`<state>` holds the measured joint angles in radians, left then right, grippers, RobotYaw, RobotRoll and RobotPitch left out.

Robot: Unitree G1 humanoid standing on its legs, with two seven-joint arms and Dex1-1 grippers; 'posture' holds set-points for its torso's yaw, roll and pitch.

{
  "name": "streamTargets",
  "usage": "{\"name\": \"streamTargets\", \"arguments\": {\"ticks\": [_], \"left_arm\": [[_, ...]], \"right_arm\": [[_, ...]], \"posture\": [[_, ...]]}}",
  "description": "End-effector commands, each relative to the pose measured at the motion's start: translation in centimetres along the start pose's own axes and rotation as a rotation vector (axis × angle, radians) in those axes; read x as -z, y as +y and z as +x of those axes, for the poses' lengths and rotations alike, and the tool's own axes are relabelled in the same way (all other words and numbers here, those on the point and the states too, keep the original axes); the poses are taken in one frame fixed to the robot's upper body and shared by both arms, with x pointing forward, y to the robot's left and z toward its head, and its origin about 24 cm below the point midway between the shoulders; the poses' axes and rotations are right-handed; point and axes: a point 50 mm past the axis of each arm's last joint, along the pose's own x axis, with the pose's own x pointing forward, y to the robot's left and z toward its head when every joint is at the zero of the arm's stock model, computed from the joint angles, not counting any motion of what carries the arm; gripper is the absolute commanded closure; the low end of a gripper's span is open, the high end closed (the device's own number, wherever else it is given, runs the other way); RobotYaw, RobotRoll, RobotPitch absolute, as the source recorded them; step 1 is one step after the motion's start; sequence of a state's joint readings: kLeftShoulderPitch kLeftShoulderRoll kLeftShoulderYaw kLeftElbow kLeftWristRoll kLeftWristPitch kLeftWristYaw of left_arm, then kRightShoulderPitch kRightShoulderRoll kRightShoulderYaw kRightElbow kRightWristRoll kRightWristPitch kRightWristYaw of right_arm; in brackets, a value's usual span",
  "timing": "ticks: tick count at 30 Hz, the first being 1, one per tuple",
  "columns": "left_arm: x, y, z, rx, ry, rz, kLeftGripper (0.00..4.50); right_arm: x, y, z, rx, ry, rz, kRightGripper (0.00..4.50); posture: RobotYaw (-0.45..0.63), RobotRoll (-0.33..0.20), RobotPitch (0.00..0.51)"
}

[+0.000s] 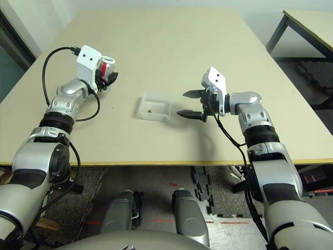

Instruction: Pour the medicine from the bottle into the box.

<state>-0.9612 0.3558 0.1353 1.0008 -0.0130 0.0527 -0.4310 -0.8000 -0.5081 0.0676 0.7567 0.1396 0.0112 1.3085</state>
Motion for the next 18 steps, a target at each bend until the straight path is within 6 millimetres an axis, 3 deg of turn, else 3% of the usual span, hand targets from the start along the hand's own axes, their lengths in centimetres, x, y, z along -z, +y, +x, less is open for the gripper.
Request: {"name": "streamTargets", "arguments": {"ticks": [1,7,18], "left_arm": [[1.6,0.2,-0.2,-0.031,0.019,-0.088,1.70],[2.2,0.0,-0.1,-0.067,-0.016,-0.221,1.70],[5.0,0.1,-1.0,-0.110,0.023,-0.157,1.70]], "right_arm": [[0.1,-0.1,-0.2,-0.002,0.024,-0.005,0.00],[0.2,-0.1,-0.3,0.003,0.035,-0.004,0.00],[-0.2,-0.2,-0.3,-0.002,0.043,-0.012,0.00]], "posture": [[-0.04,0.000,0.117],[-0.04,0.000,0.126],[-0.04,0.000,0.143]]}}
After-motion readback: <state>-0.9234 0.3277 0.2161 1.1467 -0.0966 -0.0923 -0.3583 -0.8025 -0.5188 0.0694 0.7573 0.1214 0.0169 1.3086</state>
